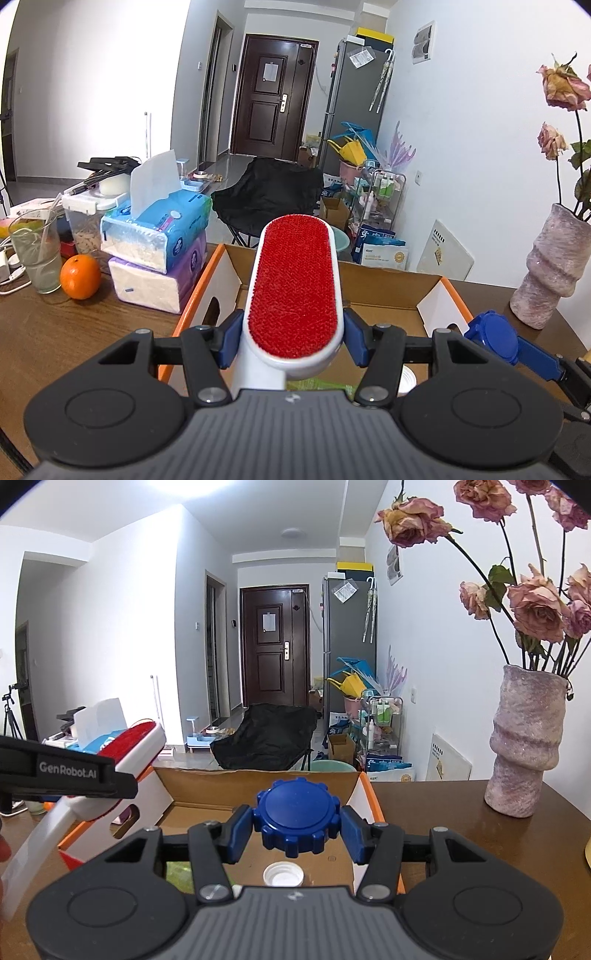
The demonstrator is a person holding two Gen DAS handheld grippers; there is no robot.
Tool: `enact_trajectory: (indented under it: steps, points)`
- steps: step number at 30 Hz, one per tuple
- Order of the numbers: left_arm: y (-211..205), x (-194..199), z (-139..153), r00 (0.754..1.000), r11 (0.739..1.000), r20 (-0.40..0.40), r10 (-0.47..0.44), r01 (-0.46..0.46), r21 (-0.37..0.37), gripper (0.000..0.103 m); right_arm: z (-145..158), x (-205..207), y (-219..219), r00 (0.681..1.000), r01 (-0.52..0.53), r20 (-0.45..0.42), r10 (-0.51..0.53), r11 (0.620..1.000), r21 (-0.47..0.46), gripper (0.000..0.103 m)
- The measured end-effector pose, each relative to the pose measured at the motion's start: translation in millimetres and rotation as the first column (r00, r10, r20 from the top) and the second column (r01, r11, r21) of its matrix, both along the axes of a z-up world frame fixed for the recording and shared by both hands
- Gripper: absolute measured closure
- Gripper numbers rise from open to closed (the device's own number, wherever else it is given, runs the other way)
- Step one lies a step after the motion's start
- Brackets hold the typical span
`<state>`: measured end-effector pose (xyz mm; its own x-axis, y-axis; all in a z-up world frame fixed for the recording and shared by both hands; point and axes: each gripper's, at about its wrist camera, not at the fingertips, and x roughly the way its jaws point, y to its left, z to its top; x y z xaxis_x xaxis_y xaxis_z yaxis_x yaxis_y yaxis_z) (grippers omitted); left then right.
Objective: Organize rigid objects
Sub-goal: 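Carry the red lint brush and blue cap over the cardboard box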
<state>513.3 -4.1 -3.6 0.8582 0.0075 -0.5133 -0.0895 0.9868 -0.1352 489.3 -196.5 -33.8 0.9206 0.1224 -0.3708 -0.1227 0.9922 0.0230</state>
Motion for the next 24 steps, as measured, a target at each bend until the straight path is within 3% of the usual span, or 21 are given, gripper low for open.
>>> enact_trajectory:
  steps: [21,24]
  points:
    - [-1.7,69.1,-27.7,0.996,0.997,-0.084,-0.010,0.017,0.081,0.046,-15.7,64.8,6.7,0.997,-0.021,-0.071,0.017,0.998,-0.056,0.052]
    - [-4.2,72.1,-33.0,0.993,0.995,-0.111,-0.039,0.048,0.084,0.042,-18.8,71.7,4.6,0.996,-0.017,-0.086,0.012,0.998,-0.055,0.052]
